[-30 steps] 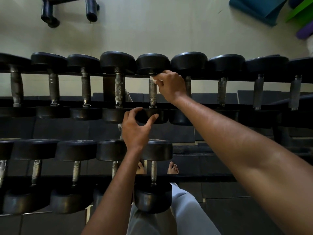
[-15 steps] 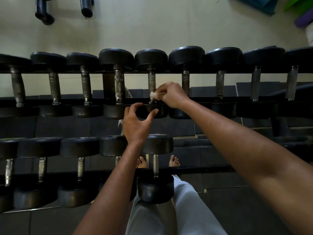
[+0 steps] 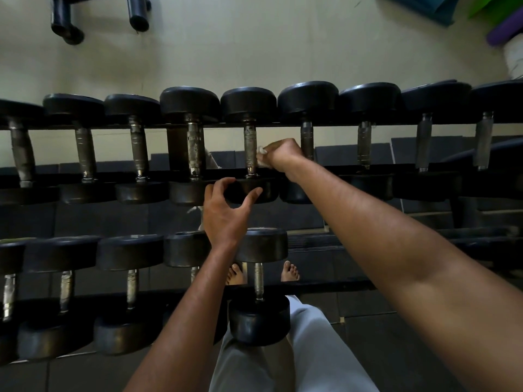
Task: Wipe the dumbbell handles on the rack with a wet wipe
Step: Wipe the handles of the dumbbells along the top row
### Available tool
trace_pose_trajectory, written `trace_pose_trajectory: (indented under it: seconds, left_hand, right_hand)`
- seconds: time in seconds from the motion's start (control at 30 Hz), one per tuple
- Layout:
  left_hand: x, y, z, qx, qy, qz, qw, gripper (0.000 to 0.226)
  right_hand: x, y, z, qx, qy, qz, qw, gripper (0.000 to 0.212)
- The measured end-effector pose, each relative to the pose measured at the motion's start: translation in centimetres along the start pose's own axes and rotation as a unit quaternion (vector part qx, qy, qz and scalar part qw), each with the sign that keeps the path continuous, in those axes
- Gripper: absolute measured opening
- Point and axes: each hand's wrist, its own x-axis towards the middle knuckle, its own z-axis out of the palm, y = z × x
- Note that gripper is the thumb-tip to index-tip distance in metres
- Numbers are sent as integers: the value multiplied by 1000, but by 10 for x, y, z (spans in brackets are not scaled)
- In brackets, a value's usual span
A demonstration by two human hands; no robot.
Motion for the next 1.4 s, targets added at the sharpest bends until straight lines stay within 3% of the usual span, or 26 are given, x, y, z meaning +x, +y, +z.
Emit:
trace_pose_trajectory:
  seconds: [0.17, 0.27, 0.33, 0.4, 0.5, 0.57, 0.7, 0.8, 0.9, 1.0, 1.17, 1.27, 1.33, 1.4]
  left_hand:
    - [-1, 0, 1, 5, 1, -4, 1000, 64]
    - [-2, 2, 1, 4, -5, -12, 1000, 63]
    - [-2, 3, -1, 0, -11, -16, 1000, 64]
    - [-2, 5, -3, -1, -12, -24, 1000, 68]
    - [-4, 5, -3, 3, 0, -41, 999, 75]
    - [-5, 4, -2, 18, 13, -50, 998, 75]
    - [-6, 1, -1, 32, 24, -56, 998, 75]
    - [-6, 1, -1, 29, 23, -55, 998, 75]
    - [-6, 2, -2, 27, 20, -54, 998, 75]
    - [-4, 2, -3, 32, 18, -55, 998, 77]
    - [-4, 1, -6, 35, 7, -47, 998, 79]
    - [-3, -1, -6, 44, 0, -43, 998, 81]
    - [-1, -1, -7, 50, -6, -40, 998, 81]
    - [0, -1, -7, 57, -9, -41, 998, 79]
  right_hand:
    - [9, -28, 0, 136, 40, -21, 990, 20]
    - [6, -31, -2, 152, 62, -59, 985, 14]
    - [-3, -27, -5, 88, 81, -107, 987, 15]
    - [-16, -27, -8, -63, 110, -199, 972, 17]
    - [-23, -44, -10, -267, 121, -357, 887, 17]
    - [-20, -63, -6, -387, 104, -408, 820, 22]
    - [-13, -82, 0, -605, 89, -427, 666, 32]
    - [-14, -81, 5, -655, 95, -404, 631, 36]
    - [-14, -85, 13, -650, 96, -381, 651, 36]
    - [-16, -92, 18, -637, 35, -344, 689, 25]
    - [-33, -80, 29, -649, -66, -321, 687, 17]
    - [-38, -66, 34, -649, -84, -306, 692, 11]
    - [-42, -62, 34, -620, -87, -298, 721, 9]
    - [-46, -58, 25, -546, -96, -275, 786, 10]
